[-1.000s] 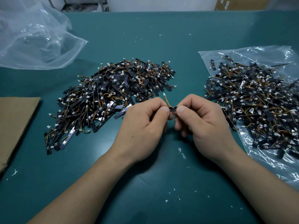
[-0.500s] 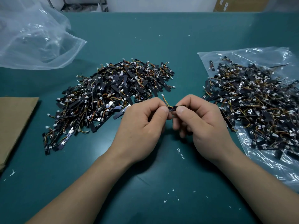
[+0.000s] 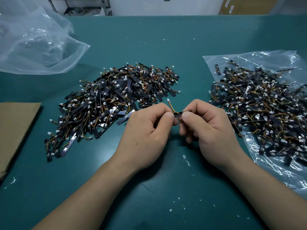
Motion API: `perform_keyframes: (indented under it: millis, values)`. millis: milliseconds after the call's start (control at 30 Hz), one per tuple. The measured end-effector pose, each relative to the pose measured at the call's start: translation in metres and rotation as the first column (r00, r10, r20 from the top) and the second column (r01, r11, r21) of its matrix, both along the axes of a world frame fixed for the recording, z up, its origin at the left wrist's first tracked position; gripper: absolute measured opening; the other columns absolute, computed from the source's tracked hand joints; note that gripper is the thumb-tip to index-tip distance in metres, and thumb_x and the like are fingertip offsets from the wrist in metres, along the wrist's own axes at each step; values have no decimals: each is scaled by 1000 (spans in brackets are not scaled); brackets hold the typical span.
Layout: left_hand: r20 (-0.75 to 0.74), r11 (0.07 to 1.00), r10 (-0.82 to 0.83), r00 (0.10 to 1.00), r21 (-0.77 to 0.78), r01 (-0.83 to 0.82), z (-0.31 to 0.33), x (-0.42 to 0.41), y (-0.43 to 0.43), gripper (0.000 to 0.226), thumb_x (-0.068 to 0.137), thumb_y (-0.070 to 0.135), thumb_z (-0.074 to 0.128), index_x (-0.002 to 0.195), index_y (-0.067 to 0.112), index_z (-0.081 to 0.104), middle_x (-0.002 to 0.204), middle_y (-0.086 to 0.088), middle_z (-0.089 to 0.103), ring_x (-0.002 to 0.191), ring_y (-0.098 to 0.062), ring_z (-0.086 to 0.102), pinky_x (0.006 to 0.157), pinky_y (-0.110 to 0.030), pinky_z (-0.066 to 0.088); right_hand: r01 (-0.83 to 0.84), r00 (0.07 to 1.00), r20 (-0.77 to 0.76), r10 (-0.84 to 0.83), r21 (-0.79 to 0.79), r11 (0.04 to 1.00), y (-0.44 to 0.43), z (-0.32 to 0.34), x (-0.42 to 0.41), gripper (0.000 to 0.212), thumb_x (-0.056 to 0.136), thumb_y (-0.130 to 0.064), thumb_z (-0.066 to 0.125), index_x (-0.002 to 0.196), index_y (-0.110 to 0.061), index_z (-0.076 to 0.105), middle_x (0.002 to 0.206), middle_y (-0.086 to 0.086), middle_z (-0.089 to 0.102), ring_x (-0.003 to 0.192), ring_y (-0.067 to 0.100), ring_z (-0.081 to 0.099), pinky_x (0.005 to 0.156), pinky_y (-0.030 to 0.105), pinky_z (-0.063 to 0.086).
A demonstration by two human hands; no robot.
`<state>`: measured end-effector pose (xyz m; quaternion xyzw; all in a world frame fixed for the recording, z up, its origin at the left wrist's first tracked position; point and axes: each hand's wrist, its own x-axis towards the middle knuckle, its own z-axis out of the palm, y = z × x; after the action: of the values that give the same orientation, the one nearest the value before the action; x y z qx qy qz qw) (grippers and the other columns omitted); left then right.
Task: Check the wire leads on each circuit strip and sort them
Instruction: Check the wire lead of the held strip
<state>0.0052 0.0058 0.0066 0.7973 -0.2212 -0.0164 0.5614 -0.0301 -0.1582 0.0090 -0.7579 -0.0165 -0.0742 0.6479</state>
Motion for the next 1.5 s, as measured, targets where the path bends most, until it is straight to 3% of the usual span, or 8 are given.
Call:
perform_keyframes:
  millis: [167,333,533,1267,1500]
  values:
    - [6,1000,-18,1000,-3,18,1,-1,1,26,96,23,51,75,16,63,60,-6,57,56,-17,48,55,-35,39,-25,1000,5,25,-5,1000,0,1,0,19,91,-20,56,75,-13,61,62,6,65,49,14,52,49,28,44]
    - [33,1000,-3,999,24,2,0,0,0,22,98,25,53,79,21,65,58,2,56,53,-8,45,55,-26,36,11,1000,-12,-11,-14,1000,0,2,2,20,92,-21,55,74,-13,60,62,6,65,47,16,52,48,26,42]
    - [15,1000,-31,999,-4,31,1,0,1,24,95,24,53,75,18,64,58,-5,56,53,-11,44,54,-30,37,-9,1000,3,9,-10,1000,1,4,0,20,92,-19,55,74,-13,61,61,5,65,48,15,52,48,25,42]
    - [10,1000,-26,1000,-10,26,2,0,2,24,95,25,53,74,19,63,59,-4,56,53,-10,44,53,-28,36,-25,1000,7,25,-22,999,1,3,0,20,92,-19,56,75,-15,62,63,6,66,49,13,52,50,27,44]
    - [2,1000,-27,1000,-2,27,1,0,2,24,95,23,52,74,18,64,58,7,57,53,-8,45,54,-27,35,-41,999,12,42,-5,999,0,4,-1,22,85,-36,56,74,-17,61,64,7,66,49,14,53,50,24,44]
